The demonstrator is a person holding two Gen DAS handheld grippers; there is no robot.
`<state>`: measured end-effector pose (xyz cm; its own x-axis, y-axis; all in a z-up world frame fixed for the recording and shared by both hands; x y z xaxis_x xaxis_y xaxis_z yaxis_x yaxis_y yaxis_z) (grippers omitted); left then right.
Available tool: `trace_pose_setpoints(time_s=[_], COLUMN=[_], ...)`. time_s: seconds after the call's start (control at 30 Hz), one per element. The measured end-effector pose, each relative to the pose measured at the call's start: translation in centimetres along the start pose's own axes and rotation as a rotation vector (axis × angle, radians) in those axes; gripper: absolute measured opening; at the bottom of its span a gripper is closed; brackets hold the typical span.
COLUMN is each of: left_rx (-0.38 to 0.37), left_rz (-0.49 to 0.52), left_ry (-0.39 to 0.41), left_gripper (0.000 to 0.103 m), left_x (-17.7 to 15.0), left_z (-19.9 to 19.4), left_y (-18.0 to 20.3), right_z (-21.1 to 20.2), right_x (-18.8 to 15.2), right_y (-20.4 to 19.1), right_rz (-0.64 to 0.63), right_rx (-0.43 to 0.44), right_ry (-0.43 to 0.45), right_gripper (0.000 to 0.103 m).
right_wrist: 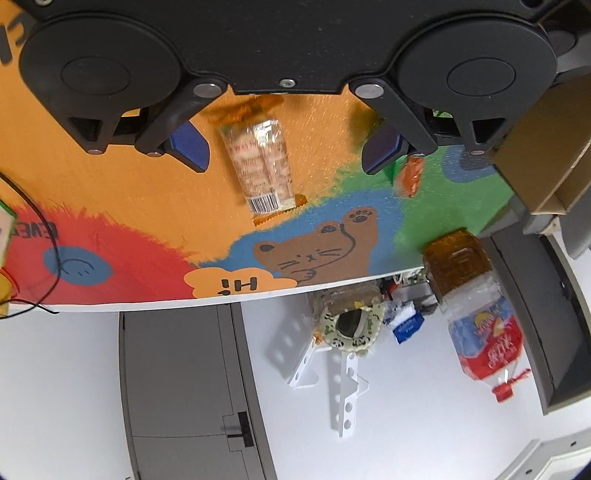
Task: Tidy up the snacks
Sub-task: 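Grasp the green-wrapped candy with left gripper while right grasps the wafer packet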
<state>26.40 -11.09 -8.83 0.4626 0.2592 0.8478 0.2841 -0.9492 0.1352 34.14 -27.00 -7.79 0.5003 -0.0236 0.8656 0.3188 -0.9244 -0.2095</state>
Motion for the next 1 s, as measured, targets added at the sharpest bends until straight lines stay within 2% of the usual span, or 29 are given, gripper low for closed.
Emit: trace_pose_setpoints(time_s=[0.1, 0.13, 0.17, 0.2, 0.23, 0.27, 0.3, 0.43, 0.53, 0.7, 1.0], left_rx=[-0.003, -0.011, -0.018, -0.023, -0.027, -0.029, -0.031, -0.051, -0.065, -0.093, -0.127], left_rz=[-0.002, -0.004, 0.000, 0.004, 0.002, -0.005, -0.017, -0.027, -0.042, -0.072, -0.084], left_ry=[0.004, 0.004, 0.004, 0.004, 0.005, 0.005, 0.004, 0.002, 0.001, 0.003, 0.041], left_gripper=[0.041, 0.041, 0.039, 0.039, 0.039, 0.038, 0.037, 0.035, 0.034, 0.034, 0.034], left_x=[-0.1, -0.1, -0.1, -0.2, -0.1, -0.2, -0.2, -0.3, -0.5, -0.8, -0.2], left_z=[-0.1, -0.2, -0.3, -0.4, -0.4, -0.5, -0.7, -1.3, -1.8, -2.9, -6.2], left_y=[0.1, 0.2, 0.3, 0.3, 0.3, 0.2, 0.1, -0.1, -0.3, -0.5, -1.4], right_z=[1.2, 1.5, 1.8, 2.0, 2.3, 2.5, 2.3, 1.0, -0.5, -3.2, -7.5], right_x=[-0.1, -0.3, -0.5, -0.7, -0.9, -1.2, -1.3, -1.9, -2.8, -4.0, -5.1], right_y=[-0.1, -0.1, -0.1, -0.2, -0.2, -0.1, -0.2, -0.1, -0.3, 0.5, 0.3], right_rz=[-0.022, -0.031, -0.045, -0.052, -0.048, -0.043, -0.063, -0.042, -0.041, 0.037, 0.120], right_rx=[-0.024, -0.041, -0.058, -0.055, -0.046, -0.046, -0.059, -0.033, -0.038, -0.056, -0.056], right_ry=[-0.004, -0.006, -0.013, -0.027, -0.048, -0.068, -0.051, -0.062, -0.051, -0.042, 0.024], right_gripper=[0.087, 0.086, 0.078, 0.066, 0.060, 0.046, 0.036, 0.036, 0.036, 0.036, 0.036])
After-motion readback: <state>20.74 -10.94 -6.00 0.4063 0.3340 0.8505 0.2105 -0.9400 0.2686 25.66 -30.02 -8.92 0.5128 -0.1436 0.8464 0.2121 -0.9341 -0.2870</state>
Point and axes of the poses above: each gripper's, at about its wrist camera, not at the fingertips, and z roughly the way its jaws point, y to its right, x to its top, the point moved 3 cm from there along z, roughly the way its jaws point, and after that the axes turned 7 degrees about y, right-handed, at the moved point
